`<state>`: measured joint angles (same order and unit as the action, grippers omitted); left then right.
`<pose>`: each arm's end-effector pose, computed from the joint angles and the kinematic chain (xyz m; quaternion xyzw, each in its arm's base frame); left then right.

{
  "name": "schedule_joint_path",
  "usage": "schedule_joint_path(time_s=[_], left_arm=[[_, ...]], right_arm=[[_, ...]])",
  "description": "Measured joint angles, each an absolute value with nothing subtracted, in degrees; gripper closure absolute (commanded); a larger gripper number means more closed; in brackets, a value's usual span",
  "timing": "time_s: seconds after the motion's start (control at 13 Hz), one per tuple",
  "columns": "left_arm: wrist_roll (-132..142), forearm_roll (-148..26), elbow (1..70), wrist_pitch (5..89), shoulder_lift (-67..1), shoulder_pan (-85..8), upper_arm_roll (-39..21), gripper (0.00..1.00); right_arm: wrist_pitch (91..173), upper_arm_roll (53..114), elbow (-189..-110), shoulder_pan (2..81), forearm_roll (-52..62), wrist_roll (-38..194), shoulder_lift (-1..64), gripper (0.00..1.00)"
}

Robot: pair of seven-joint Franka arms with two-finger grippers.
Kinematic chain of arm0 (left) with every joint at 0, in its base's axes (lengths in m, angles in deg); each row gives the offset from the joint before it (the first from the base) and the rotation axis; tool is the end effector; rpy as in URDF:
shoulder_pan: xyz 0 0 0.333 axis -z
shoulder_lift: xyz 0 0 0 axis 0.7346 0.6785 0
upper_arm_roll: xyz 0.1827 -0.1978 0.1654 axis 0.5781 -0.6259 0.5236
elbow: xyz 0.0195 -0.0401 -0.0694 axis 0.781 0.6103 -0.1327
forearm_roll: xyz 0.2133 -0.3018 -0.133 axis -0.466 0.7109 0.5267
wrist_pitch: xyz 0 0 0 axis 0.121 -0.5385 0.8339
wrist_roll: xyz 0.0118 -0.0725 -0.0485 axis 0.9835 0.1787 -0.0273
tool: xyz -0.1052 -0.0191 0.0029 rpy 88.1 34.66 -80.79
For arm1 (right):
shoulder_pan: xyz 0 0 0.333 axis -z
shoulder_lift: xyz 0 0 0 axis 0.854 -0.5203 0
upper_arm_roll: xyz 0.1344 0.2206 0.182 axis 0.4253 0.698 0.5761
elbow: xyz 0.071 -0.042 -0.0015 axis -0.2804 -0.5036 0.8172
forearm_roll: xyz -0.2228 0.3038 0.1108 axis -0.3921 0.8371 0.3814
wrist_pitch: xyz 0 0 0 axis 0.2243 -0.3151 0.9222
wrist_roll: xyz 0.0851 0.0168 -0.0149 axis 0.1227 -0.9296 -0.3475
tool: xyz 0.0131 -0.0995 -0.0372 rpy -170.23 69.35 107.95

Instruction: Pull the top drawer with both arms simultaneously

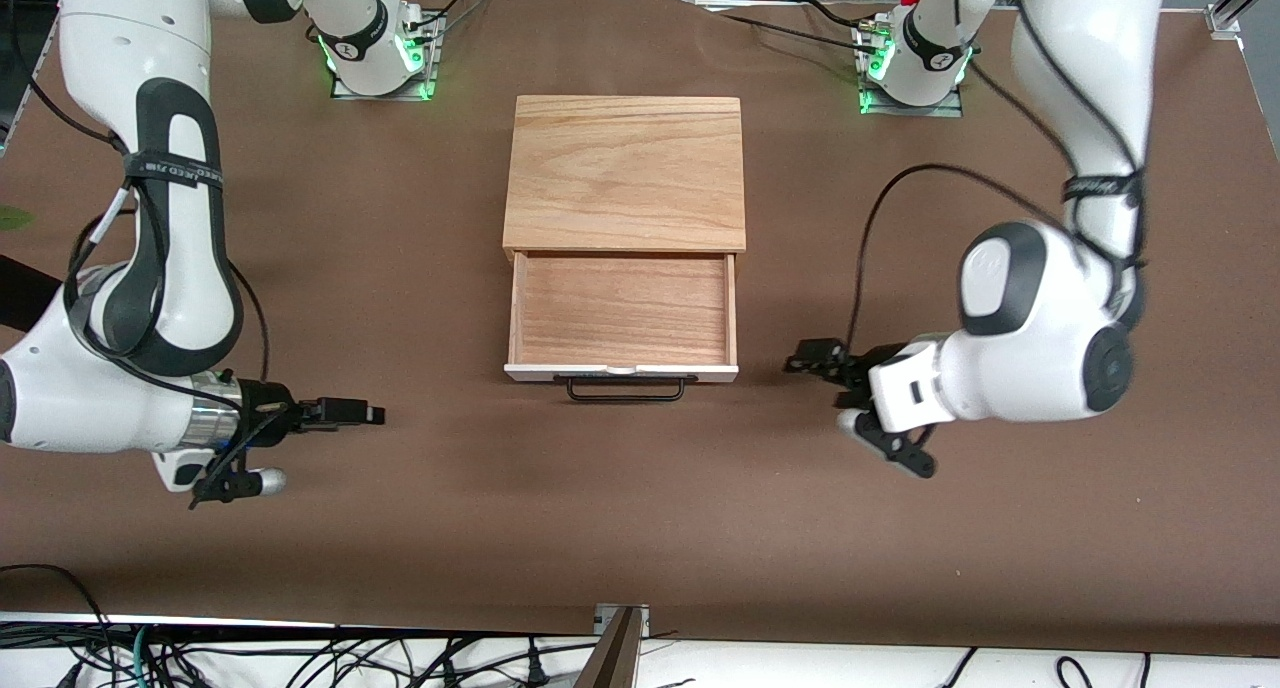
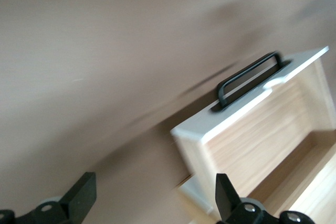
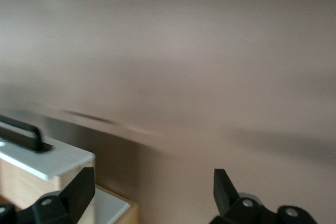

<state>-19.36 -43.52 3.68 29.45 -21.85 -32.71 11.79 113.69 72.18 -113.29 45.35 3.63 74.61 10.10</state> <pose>0.7019 -0.1970 0.4172 0.9541 -0.2111 -0.0310 0.2103 0.7421 0.0802 0.3614 -0.9769 -0.0156 0.0569 0.2053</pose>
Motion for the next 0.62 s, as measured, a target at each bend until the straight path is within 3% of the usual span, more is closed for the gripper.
schedule_joint_path(time_s=[0.38,0.62], left_arm=[[-18.7,-64.8,3.8,18.9,-32.3,-34.0,13.2,0.00],[-17.3,-70.0,6.8,17.4,-38.1,-34.5,13.2,0.00]], right_arm=[[108.8,72.1,-114.1,44.4,-9.9,81.0,15.9,0.00],[109.5,72.5,-118.9,45.8,-20.3,81.0,23.6,0.00]])
